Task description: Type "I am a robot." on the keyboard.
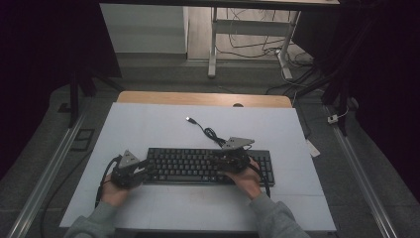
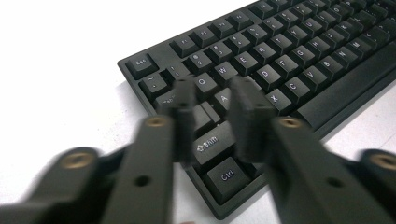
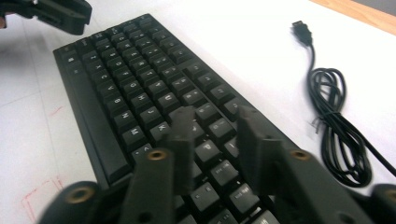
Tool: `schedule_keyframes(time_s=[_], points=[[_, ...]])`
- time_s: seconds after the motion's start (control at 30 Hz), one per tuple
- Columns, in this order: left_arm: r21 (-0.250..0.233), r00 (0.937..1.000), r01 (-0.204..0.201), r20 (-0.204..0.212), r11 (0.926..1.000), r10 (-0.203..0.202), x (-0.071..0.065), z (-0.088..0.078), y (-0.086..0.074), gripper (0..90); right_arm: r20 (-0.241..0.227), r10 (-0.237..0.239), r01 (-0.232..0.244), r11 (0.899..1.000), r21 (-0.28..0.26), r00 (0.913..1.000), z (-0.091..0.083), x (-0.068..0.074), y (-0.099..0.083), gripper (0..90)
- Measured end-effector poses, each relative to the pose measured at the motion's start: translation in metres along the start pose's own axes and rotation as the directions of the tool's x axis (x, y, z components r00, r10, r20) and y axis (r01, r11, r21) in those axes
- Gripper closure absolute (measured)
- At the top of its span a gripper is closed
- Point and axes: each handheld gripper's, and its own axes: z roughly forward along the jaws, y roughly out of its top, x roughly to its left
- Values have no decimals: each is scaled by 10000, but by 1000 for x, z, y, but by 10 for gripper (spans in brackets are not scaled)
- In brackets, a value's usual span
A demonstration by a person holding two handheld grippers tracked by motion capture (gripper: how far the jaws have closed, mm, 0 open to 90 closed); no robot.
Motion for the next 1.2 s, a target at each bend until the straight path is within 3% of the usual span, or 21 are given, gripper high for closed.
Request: schedule_keyframes(time_s=[0.23,0.37,0.6,0.87,1.0,1.2], points=[[-60,9996,294,-21,9996,-294,3,-3,-1,475,80,-43,43,10000,42,10000,-9,-2,-7,568],[-124,9993,364,-79,9993,-365,4,-5,0,428,151,31,-30,10000,-68,9999,-16,-3,-13,556],[-87,9989,435,188,9990,-433,4,-5,0,382,328,154,-148,9997,-180,9993,-29,-8,-22,549],[-82,9973,14,741,10000,-8,-2,-6,12,361,381,158,-152,9998,-146,9992,-32,-9,-26,543],[50,9914,-406,1245,9992,396,-8,-5,22,344,320,155,-148,9997,-203,9994,-33,-8,-27,542],[227,9835,-786,1653,9966,738,-15,0,37,342,368,203,-193,9994,-274,9991,-38,-7,-30,541]])
